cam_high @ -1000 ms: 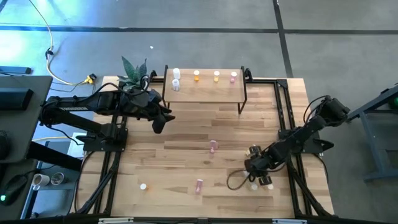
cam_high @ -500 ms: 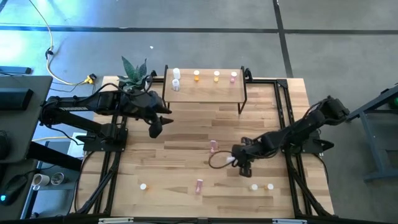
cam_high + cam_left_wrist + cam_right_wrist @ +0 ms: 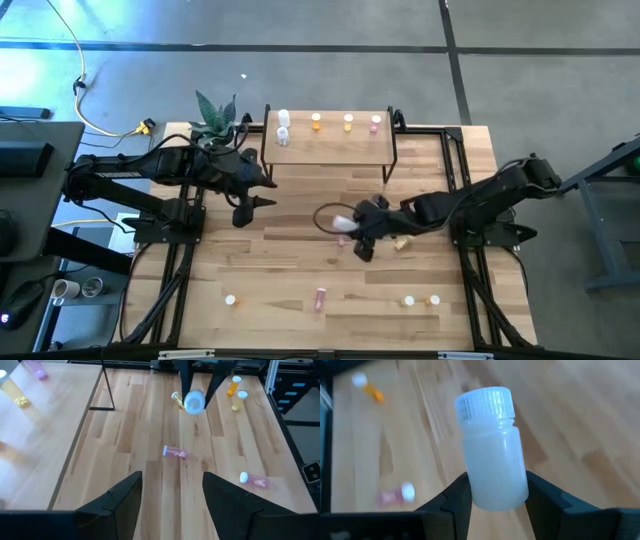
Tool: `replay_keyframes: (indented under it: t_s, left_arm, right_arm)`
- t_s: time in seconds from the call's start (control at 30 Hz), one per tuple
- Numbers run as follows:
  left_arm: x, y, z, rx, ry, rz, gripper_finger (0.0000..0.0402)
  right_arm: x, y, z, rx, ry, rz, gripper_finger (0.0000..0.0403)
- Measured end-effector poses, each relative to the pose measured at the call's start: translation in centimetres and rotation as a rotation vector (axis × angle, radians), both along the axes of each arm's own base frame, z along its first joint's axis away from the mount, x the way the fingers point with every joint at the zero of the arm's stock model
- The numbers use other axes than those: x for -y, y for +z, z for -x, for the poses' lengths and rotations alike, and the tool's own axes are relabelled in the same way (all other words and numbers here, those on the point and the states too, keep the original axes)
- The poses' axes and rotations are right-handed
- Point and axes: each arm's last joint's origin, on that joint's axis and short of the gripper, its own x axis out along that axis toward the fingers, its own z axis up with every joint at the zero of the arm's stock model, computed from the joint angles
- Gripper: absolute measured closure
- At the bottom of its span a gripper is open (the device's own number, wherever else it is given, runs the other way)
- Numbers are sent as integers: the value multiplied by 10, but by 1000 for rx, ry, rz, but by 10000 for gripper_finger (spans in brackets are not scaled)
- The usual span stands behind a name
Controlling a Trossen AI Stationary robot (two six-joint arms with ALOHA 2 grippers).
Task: Pick and place medicine bottles onto shelf by color
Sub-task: Put the white medicine bottle on the shelf aligned with the other white medicine bottle
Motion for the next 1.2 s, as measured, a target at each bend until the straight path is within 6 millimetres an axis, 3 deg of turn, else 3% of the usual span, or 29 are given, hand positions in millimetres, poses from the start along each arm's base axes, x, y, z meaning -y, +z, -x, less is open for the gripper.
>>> replay_keyframes:
  t_s: [0.3, 0.5, 0.87, 1.2]
  left_arm:
    - [-2, 3, -15, 79, 6, -27, 146]
    - [-6, 5, -31, 168, 30, 1, 141]
    - [-12, -5, -54, 184, 46, 10, 139]
    - [-18, -21, -69, 130, 68, 42, 139]
  right_arm:
    - [27, 44, -23, 247, -35, 78, 260]
    - [43, 60, -29, 329, 8, 157, 260]
    - [55, 65, -33, 375, 74, 201, 260]
    - [58, 51, -31, 264, 131, 154, 260]
